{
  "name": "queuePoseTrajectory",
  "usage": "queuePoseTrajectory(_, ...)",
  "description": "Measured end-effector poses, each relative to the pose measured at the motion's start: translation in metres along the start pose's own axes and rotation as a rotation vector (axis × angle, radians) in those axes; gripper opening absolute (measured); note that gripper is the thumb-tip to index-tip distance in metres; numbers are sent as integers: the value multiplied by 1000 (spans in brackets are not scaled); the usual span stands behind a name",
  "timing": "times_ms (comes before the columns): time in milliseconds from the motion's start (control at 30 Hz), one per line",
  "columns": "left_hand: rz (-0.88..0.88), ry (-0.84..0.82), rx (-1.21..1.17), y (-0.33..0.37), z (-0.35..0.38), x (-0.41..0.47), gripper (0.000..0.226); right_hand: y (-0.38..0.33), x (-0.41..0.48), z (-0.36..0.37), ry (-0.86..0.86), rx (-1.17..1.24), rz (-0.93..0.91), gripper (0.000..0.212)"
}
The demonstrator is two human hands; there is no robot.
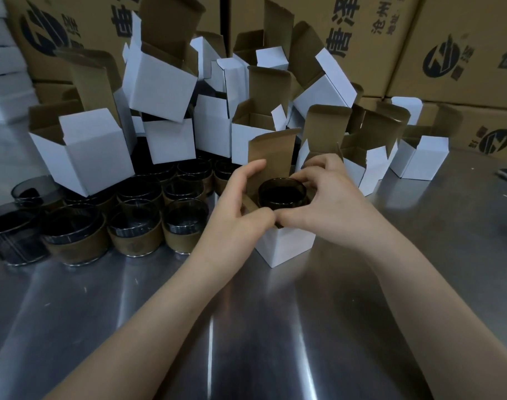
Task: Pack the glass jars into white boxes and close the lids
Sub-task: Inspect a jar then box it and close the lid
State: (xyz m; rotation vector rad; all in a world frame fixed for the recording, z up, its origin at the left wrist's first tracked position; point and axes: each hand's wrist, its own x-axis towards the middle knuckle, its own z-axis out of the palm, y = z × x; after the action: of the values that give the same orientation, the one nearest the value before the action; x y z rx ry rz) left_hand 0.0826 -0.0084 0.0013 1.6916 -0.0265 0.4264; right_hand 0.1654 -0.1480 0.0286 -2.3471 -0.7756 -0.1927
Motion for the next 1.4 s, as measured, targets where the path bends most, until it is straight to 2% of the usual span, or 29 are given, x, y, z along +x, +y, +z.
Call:
queuePoseTrajectory(267, 145, -20, 153, 3, 8, -10, 77, 3, -1, -15, -200, -3, 63, 42)
queuePoseTrajectory(567, 279, -79, 331, 5, 13, -15, 72, 1, -4, -27, -310, -29, 136, 67)
queuePoseTrajectory(933, 215, -93, 225, 6, 7, -12, 68, 7, 1, -24, -339, 59, 134, 56)
queuePoseTrajectory(1100, 187, -94, 203, 4, 4, -10, 68, 8, 1, -25, -388, 85, 144, 63)
queuePoseTrajectory(1267, 165, -88, 188, 3, 3, -8, 67, 9, 2, -22, -380, 131, 150, 50)
queuePoseTrajectory(1400, 147, -87, 149, 1, 1, -6, 65, 8, 3, -17, -334, 206, 198, 63)
